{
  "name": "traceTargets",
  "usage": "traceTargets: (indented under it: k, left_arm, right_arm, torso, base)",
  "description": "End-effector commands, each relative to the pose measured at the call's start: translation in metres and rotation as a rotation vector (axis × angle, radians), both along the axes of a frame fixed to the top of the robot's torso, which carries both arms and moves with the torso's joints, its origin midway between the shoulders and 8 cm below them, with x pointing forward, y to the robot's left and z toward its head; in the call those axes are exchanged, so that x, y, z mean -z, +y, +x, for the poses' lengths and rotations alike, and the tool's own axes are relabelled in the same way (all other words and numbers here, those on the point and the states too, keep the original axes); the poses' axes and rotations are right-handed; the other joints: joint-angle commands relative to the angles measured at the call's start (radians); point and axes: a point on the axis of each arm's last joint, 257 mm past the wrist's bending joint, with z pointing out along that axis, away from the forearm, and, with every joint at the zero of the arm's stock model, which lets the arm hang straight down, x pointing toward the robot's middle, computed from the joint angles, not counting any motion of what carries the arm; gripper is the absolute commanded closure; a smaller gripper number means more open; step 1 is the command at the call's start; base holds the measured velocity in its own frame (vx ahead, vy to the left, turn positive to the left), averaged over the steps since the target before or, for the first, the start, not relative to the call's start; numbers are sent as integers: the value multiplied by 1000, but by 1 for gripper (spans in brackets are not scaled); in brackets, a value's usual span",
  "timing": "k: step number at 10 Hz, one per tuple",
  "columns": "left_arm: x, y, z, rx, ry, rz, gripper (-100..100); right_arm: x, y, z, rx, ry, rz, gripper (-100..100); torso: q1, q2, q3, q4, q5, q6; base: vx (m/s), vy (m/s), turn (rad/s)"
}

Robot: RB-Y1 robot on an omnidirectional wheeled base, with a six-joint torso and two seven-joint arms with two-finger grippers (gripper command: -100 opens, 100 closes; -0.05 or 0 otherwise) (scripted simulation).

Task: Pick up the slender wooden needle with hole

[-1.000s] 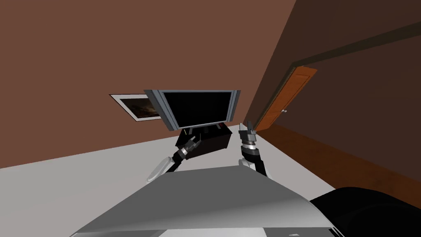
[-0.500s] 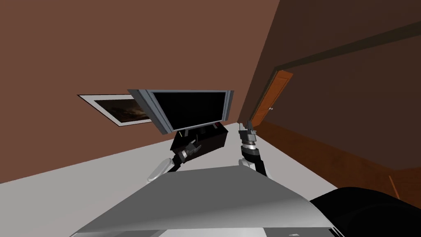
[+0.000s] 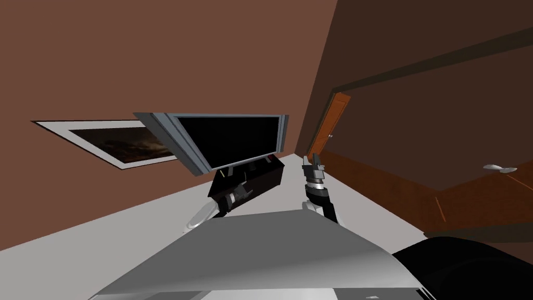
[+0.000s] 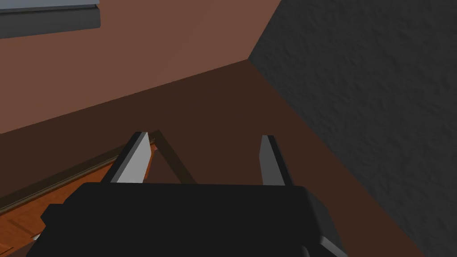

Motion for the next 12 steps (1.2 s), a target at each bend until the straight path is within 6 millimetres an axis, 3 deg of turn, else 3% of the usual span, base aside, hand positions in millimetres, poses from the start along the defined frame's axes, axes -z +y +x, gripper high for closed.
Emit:
traceTargets:
  k: [1,3,4,5,6,9,10,11,12]
  left_arm:
    - [27,15,-10,36,11,109,-100]
    - [32,16,-12,49,7,145,-100]
    - [55,31,-22,82,20,234,-100]
    - [59,32,-23,93,17,259,-100]
    - [80,48,-35,126,33,337,-100]
    - [107,69,-51,189,46,469,-100]
    - [126,88,-66,228,66,542,-100]
    - [129,90,-67,241,64,567,-100]
    - [146,110,-83,282,85,636,-100]
  right_arm:
    - [0,0,0,0,0,0,0]
    - [0,0,0,0,0,0,0]
    - [0,0,0,0,0,0,0]
    - [0,0,0,0,0,0,0]
    - [0,0,0,0,0,0,0]
    - [0,0,0,0,0,0,0]
    - [0,0,0,0,0,0,0]
    - [0,0,0,0,0,0,0]
    - [0,0,0,0,0,0,0]
  torso:
    - [0,0,0,0,0,0]
    - [0,0,0,0,0,0]
    - [0,0,0,0,0,0]
    - [-1,-1,0,0,0,1]
    - [0,-1,0,0,0,0]
    - [0,-2,-1,0,0,0]
    - [0,-2,-1,0,0,0]
    - [0,-3,-2,0,0,1]
    - [0,-3,-2,-1,0,-1]
  base:
    - [30,14,-337]
    - [21,16,-70]
    - [31,3,-268]
    - [35,12,-246]
    - [51,7,-310]
    - [55,16,-238]
    - [64,19,-352]
    - [58,25,-155]
    - [87,16,-273]
